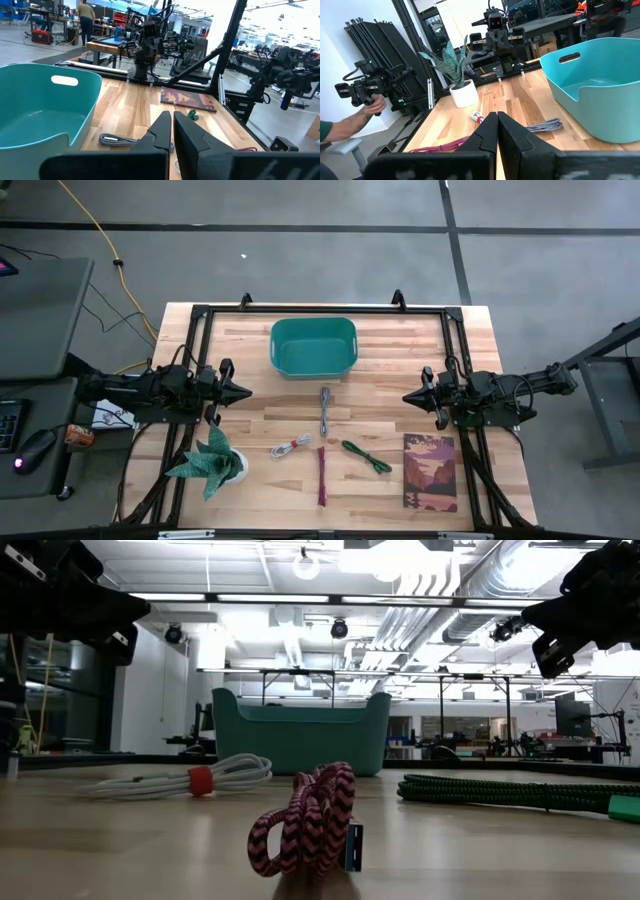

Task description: Pick and place USB-C Cables

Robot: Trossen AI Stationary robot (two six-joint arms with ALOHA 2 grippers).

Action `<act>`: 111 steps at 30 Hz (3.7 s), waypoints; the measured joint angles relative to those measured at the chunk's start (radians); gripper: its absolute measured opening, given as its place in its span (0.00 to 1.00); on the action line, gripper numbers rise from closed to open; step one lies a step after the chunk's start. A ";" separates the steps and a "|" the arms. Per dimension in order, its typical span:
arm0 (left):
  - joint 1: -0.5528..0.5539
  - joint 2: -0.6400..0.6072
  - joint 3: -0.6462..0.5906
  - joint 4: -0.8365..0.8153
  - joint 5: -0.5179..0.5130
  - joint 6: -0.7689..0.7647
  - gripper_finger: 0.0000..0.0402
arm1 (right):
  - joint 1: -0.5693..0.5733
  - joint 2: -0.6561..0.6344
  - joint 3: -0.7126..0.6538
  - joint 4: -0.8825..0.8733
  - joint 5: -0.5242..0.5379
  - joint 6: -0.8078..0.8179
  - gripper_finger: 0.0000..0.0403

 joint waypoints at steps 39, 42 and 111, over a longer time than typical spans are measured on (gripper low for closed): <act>0.000 0.613 0.707 -0.113 -0.363 0.139 0.56 | 0.000 0.000 0.000 0.000 0.000 0.000 0.00; 0.000 0.607 0.707 -0.125 -0.363 0.139 0.56 | 0.000 0.000 0.000 0.000 0.000 0.000 0.00; -0.323 1.578 0.889 -0.249 -0.296 -0.245 0.56 | 0.000 0.000 0.000 0.008 0.040 0.022 0.00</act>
